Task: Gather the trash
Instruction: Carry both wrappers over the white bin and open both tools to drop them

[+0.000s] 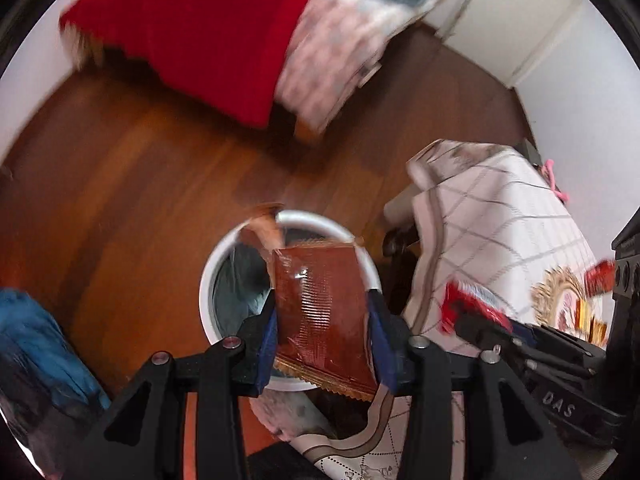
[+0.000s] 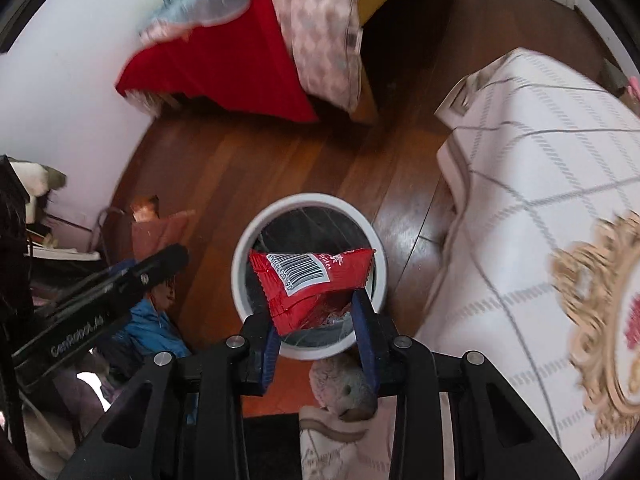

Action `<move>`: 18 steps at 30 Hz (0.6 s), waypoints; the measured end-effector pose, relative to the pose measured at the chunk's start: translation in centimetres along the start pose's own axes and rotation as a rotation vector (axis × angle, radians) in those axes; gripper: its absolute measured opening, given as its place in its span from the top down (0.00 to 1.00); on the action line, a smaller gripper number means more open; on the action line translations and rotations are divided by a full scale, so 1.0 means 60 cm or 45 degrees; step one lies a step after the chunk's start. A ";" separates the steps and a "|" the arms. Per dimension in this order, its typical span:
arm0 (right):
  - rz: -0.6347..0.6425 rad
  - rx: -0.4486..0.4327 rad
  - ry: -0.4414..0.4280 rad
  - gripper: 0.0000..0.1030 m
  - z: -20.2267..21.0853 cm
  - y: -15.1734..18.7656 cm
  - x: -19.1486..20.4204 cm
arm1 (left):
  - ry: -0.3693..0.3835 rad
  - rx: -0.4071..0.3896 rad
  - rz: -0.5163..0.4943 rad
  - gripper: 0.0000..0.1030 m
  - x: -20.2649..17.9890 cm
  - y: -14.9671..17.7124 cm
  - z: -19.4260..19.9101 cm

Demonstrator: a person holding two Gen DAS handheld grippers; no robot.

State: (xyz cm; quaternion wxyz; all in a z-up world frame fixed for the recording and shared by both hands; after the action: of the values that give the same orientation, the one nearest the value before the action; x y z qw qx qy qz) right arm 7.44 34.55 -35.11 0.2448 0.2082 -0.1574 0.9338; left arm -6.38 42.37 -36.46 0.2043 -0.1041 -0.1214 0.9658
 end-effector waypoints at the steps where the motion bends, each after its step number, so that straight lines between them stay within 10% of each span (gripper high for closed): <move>1: -0.006 0.023 0.016 0.67 -0.024 -0.010 -0.002 | 0.023 0.034 0.032 0.61 0.009 0.000 -0.014; 6: -0.016 0.134 0.050 0.67 -0.119 -0.047 -0.013 | 0.024 0.115 0.134 0.49 0.047 -0.009 -0.072; 9: -0.006 0.180 0.109 0.67 -0.155 -0.050 -0.024 | -0.020 0.127 0.158 0.07 0.065 -0.010 -0.086; 11: 0.001 0.215 0.156 0.64 -0.172 -0.046 -0.029 | -0.049 0.131 0.157 0.07 0.074 -0.011 -0.089; 18: 0.031 0.266 0.230 0.15 -0.187 -0.037 -0.034 | -0.204 0.096 0.171 0.06 0.113 0.001 -0.073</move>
State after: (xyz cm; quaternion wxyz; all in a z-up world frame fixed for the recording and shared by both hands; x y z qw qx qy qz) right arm 6.74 40.05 -45.34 0.2235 0.1459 -0.0394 0.9629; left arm -11.33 46.02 -41.67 0.1326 -0.0266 -0.0936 0.9864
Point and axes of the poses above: each gripper's, at about its wrist camera, not at the fingertips, and z roughly against the way its jaws point, x to its left, y to its underside, the point moved 7 cm from there along -z, roughly the way its jaws point, and after that the axes turned 6 degrees about -y, right-handed, at the moved point
